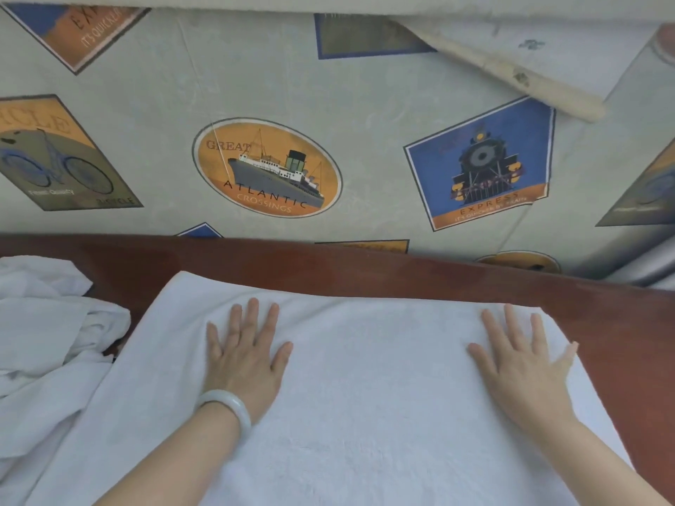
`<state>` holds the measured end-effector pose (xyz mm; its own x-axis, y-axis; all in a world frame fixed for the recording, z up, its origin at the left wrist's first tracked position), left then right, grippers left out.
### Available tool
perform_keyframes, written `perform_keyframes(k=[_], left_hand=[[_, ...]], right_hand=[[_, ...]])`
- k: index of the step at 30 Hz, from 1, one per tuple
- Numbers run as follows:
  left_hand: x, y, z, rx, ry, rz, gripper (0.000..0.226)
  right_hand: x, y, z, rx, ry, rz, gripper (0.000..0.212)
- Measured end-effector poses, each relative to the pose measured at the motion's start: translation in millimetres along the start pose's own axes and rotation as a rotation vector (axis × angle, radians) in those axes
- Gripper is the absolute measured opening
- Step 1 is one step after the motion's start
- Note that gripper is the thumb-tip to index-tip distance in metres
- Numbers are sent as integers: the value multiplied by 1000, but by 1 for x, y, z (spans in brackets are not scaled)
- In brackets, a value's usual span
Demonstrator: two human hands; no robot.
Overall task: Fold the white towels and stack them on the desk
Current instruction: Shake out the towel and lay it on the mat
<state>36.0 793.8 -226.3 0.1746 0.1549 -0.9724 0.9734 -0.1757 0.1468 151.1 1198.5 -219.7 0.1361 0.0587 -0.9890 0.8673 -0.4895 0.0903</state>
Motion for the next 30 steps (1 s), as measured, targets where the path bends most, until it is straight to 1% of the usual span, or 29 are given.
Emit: perform_keyframes(k=[2, 3, 6, 7, 8, 9, 10, 12, 13, 14, 15, 18, 19, 20, 21, 22, 23, 24, 25, 26, 27, 30], left_hand=[[-1, -1, 3, -27, -45, 30, 64], [-1, -2, 5, -43, -51, 52, 62], [-3, -10, 4, -85, -33, 107, 63], [-4, -10, -1, -86, -16, 101, 63], [-7, -5, -13, -49, 11, 64, 64], [-8, 5, -33, 35, 35, 15, 64], [-6, 24, -58, 156, 49, -23, 63], [13, 75, -103, 414, 26, 6, 62], [23, 92, -110, 476, 4, 39, 61], [30, 97, -104, 470, -19, 68, 61], [32, 94, -89, 418, -28, 57, 62], [17, 75, -28, 116, -20, -57, 69], [14, 78, -18, 21, 5, -74, 72], [12, 89, -24, -18, 38, -87, 73], [12, 106, -44, 23, 69, -108, 71], [18, 131, -75, 143, 85, -89, 67], [29, 160, -108, 291, 72, -70, 64], [37, 188, -133, 415, 60, -47, 63], [44, 205, -143, 479, 51, -3, 63], [47, 211, -140, 488, 50, 19, 62], [48, 209, -128, 458, 50, 5, 62], [41, 200, -87, 332, 6, -49, 60]], right_hand=[[3, 7, -25, 14, -43, -52, 77], [4, 6, -36, 30, -59, -59, 80], [1, -2, -50, 131, -72, -30, 85], [-4, 0, -47, 182, -89, -24, 87], [-8, 7, -37, 206, -110, -33, 87], [-13, 21, -18, 165, -111, -62, 82], [-16, 40, 9, 55, -118, -102, 73], [-8, 91, 59, -233, -103, -145, 64], [-2, 110, 67, -319, -85, -144, 63], [4, 116, 57, -320, -82, -129, 63], [9, 115, 35, -259, -86, -120, 65], [17, 102, -64, 84, -21, -107, 72], [14, 102, -89, 189, -10, -95, 76], [8, 105, -97, 255, -11, -96, 79], [-1, 110, -85, 246, -45, -117, 81], [-11, 122, -56, 160, -84, -178, 80], [-17, 142, -17, 17, -120, -246, 75], [-16, 170, 26, -162, -140, -261, 68], [-10, 201, 62, -342, -134, -247, 63], [-3, 222, 79, -444, -127, -201, 61], [4, 229, 75, -452, -139, -159, 61], [19, 223, 11, -214, -114, -96, 65]])
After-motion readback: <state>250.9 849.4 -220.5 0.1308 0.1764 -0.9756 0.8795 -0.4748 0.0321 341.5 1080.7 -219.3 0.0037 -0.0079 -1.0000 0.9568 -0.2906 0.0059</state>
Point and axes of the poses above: each hand's wrist, its own y-axis away from the middle knuckle, its own x-axis out of the palm, z = x × y, the point moved 9 cm from there along -y, towards the middle knuckle, and after that the axes turned 8 degrees about y, right-handed, at the moved point
